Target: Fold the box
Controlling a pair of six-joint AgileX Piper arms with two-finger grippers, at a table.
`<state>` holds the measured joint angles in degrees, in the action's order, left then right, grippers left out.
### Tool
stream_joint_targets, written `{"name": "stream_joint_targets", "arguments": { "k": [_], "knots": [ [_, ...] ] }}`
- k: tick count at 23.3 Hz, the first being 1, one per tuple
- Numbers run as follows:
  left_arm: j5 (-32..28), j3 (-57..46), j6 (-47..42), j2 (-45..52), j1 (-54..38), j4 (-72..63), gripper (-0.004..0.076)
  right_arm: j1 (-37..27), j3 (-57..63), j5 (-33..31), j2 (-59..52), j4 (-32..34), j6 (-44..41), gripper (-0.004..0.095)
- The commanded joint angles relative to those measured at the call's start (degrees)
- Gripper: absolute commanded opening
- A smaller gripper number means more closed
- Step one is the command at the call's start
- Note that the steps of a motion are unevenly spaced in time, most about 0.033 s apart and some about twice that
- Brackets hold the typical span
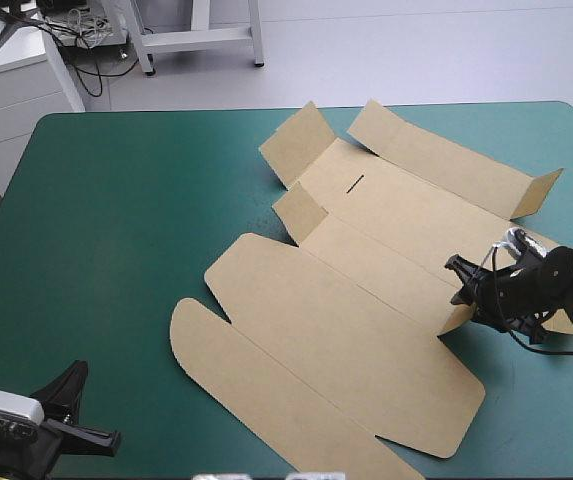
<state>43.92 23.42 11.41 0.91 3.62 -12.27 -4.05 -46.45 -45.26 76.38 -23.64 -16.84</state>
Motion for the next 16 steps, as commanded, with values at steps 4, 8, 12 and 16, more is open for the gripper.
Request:
{"name": "stream_joint_targets", "arguments": {
  "k": [4, 8, 12, 16],
  "knots": [
    [-4.26, 1.33, -0.46, 0.77, 0.32, -1.07, -0.0010, -0.08, -3.40, -0.01, -1.23, -0.83, 1.02, -0.0010],
    [-4.26, 1.33, -0.46, 0.77, 0.32, -1.07, -0.0010, -0.08, -3.46, 0.52, -1.23, -1.22, 11.52, -0.0010],
    [-4.26, 1.33, -0.46, 0.77, 0.32, -1.07, -0.0010, -0.08, -4.91, -0.09, -0.93, -1.22, 22.74, -0.0010],
    [-4.39, 1.33, -0.46, 0.77, 0.32, -1.07, -0.0010, -0.08, -8.16, -2.07, 0.69, -2.55, 30.05, -0.0009]
  ]
}}
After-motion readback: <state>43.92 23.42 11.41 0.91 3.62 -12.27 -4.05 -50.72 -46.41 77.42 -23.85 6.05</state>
